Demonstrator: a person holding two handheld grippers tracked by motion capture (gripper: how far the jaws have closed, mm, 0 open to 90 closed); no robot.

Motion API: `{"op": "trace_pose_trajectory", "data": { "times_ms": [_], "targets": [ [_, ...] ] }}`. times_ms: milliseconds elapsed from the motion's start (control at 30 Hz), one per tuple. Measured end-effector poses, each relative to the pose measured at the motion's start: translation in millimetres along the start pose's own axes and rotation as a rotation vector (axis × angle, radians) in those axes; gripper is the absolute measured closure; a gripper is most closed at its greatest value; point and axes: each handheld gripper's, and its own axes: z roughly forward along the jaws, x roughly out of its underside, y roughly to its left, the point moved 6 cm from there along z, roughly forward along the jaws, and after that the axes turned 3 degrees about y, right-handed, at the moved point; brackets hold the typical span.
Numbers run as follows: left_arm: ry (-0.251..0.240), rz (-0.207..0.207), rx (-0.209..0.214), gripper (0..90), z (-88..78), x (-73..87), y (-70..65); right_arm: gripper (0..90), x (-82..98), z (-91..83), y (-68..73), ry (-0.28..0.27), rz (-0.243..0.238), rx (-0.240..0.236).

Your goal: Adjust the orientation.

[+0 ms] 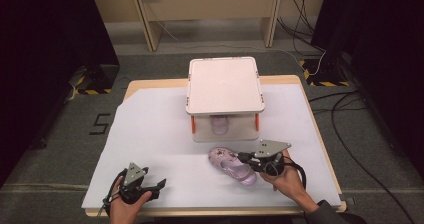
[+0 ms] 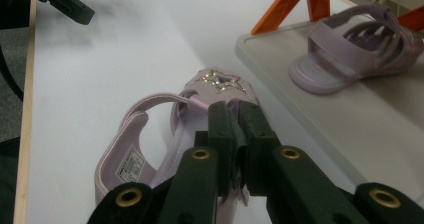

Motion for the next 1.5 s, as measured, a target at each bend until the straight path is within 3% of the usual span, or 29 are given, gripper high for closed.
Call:
{"op": "trace_pose_trajectory", "data": {
  "times_ms": [267, 433, 500, 567, 800, 900, 1000, 1267, 1500],
  "targets": [
    [0.006, 0.008, 0.004, 20.3, 1.0, 0.3, -0.9, 81.8, 8.8, -3.7, 9.4, 0.004, 0.009, -0.025],
    [0.007, 0.008, 0.007, 20.3, 1.5, 0.4, -1.3, 64.7, 8.7, -2.0, 8.8, -0.003, 0.009, -0.005],
    [0.007, 0.008, 0.009, 20.3, 1.8, 0.4, -1.5, 63.1, 8.7, -1.7, 8.3, -0.005, 0.008, 0.0],
    [0.007, 0.008, 0.009, 20.3, 1.8, 0.4, -1.5, 58.3, 9.0, -1.1, 7.5, -0.001, -0.001, 0.014],
    [0.01, 0.006, 0.011, 20.2, 2.9, 0.6, -1.7, 54.1, 8.5, -0.1, 10.0, 0.009, -0.034, 0.014],
    [0.011, 0.006, 0.011, 20.2, 3.2, 0.6, -1.6, 51.9, 11.0, 7.5, 17.8, 0.046, -0.072, 0.001],
    [0.012, 0.005, 0.01, 20.2, 3.5, 0.6, -1.5, 49.4, 10.4, 11.5, 22.3, 0.053, -0.081, -0.006],
    [0.022, 0.005, 0.014, 20.2, 6.1, 1.0, -2.2, 51.4, 3.8, 20.8, 27.6, 0.059, -0.122, 0.011],
    [0.021, 0.008, 0.016, 20.2, 4.8, 1.3, -2.6, 63.3, -0.7, 27.9, 29.8, 0.069, -0.17, 0.04]
  ]
}}
